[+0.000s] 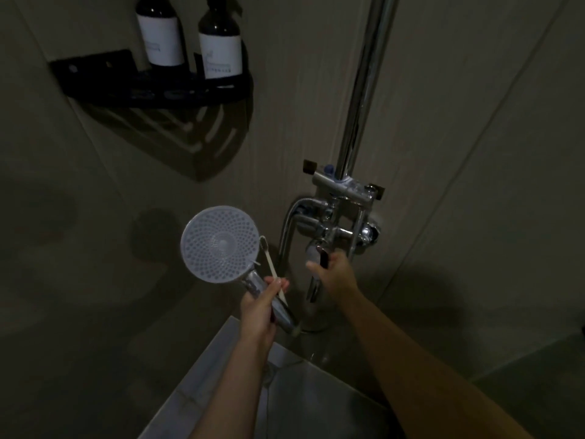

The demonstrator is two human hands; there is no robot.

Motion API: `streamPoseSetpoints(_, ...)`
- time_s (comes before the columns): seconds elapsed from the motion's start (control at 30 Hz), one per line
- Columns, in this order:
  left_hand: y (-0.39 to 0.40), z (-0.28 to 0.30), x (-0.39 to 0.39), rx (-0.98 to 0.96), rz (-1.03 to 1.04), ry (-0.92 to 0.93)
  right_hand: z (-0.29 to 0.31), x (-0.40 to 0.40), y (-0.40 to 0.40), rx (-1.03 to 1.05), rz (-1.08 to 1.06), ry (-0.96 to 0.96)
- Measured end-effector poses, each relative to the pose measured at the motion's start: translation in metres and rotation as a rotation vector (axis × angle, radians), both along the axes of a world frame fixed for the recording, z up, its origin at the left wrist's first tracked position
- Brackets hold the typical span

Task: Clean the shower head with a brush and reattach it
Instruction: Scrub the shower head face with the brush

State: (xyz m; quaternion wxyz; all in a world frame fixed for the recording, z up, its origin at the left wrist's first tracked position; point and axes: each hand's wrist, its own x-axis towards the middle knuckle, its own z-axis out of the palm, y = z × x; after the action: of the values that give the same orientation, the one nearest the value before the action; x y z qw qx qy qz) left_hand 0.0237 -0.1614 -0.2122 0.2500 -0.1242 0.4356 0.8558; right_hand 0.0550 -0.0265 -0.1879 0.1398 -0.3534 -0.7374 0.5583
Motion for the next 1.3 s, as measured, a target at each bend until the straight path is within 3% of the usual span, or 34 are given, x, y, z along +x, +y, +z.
streamPoseSetpoints(0.2,-0.002,-0.037,0.013,0.0,0.03,-0.008,-0.014,-0.006,0.005,0.082,0.009,-0.148)
streamPoseSetpoints(0.6,0.007,-0.061,0.029,-0.014,0.075,0.039,-0.013,-0.003,0.009,0.214,0.079,-0.177)
streamPoseSetpoints(1.3,0.02,-0.07,0.041,-0.014,0.04,-0.025,-0.011,-0.001,0.007,0.093,0.098,-0.159)
